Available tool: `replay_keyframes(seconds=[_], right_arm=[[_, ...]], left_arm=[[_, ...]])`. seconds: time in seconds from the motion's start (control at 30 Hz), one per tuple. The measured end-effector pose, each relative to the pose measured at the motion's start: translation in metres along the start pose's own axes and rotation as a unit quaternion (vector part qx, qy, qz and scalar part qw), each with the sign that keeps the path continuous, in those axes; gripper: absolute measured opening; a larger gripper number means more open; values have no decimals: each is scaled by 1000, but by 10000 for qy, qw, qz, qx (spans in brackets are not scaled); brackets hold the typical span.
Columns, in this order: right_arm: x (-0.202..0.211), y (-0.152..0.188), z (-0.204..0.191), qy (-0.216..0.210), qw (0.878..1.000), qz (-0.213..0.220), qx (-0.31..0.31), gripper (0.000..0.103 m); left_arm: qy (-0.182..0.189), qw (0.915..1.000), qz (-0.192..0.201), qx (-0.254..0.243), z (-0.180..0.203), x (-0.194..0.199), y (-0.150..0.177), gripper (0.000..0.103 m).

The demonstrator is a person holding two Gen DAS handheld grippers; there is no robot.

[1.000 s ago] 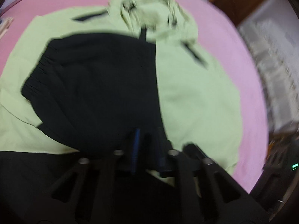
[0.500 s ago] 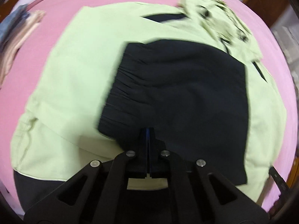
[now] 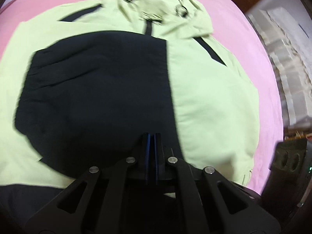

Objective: Fold large clothes

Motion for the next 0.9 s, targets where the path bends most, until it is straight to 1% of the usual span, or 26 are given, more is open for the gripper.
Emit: replay_keyframes(seconds=[0.07,0.13,0.23,0.27,0.3,0.33,0.37,0.4,0.43,0.47,0.5,0.53,0.57,0.6,0.63,0.67,0.73,0.77,0.8,0.83,0.9], right_arm=[[-3,-9,-1,183,9996,4,237,0],[7,-25,8,363,9985,162,380,0],[46,-51,54,854,9948,488,273,0],[59,-57,73,1076,9923,594,117,0],[78,-62,100,1439,9866,753,-163,0],[93,-69,120,1526,9834,886,-410,0],[111,-71,140,1384,9824,1042,-704,0],[121,-75,149,1290,9815,1121,-864,0],[132,-74,157,1498,9763,1222,-972,0],[147,-76,168,2099,9627,1366,-1025,0],[163,-76,172,2746,9425,1615,-1007,2],[172,-77,170,2996,9311,1831,-986,2],[178,-78,162,2880,9306,2036,-975,2],[178,-79,150,2474,9398,2157,-949,2],[172,-80,136,2017,9503,2199,-891,2],[158,-81,115,1470,9630,2122,-770,2],[125,-80,81,727,9808,1745,-488,2],[105,-78,63,381,9877,1484,-319,2],[85,-76,43,146,9925,1206,-111,2],[68,-73,26,59,9947,1016,109,2],[47,-74,2,242,9950,866,433,2]], left_arm=[[-5,10000,-5,48,-6,-4,-11,1],[30,9997,67,220,-22,-4,-30,1],[162,9979,188,601,-55,1,-55,1],[38,9963,339,785,-73,7,-63,1],[-320,9941,484,919,-91,13,-69,1],[-494,9922,562,997,-104,17,-73,1],[-441,9909,604,1123,-114,20,-76,1],[-352,9895,612,1258,-120,21,-78,1],[-270,9889,596,1332,-122,21,-79,1],[-310,9892,565,1315,-122,20,-80,1],[-492,9898,562,1215,-118,19,-80,1],[-748,9891,577,1125,-113,20,-80,1],[-903,9881,591,1099,-114,25,-79,1],[-1005,9869,643,1084,-108,27,-81,1],[-960,9872,699,1061,-97,31,-79,1],[-686,9898,787,967,-78,38,-80,1],[-168,9934,875,722,-40,37,-80,1],[-56,9942,866,643,-29,36,-79,1],[51,9951,827,545,-10,33,-79,1],[120,9958,768,486,1,29,-77,1],[165,9970,634,421,15,19,-77,1]])
Point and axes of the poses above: each gripper's, at about its wrist camera, not at the fingertips, and x roughly against the way its jaws point, z to its right, y to its underside, the point moved 10 cm from there along -x, roughly the way its jaws point, and after that the axes turned 12 degrees about -z, right-handed, at the moved point
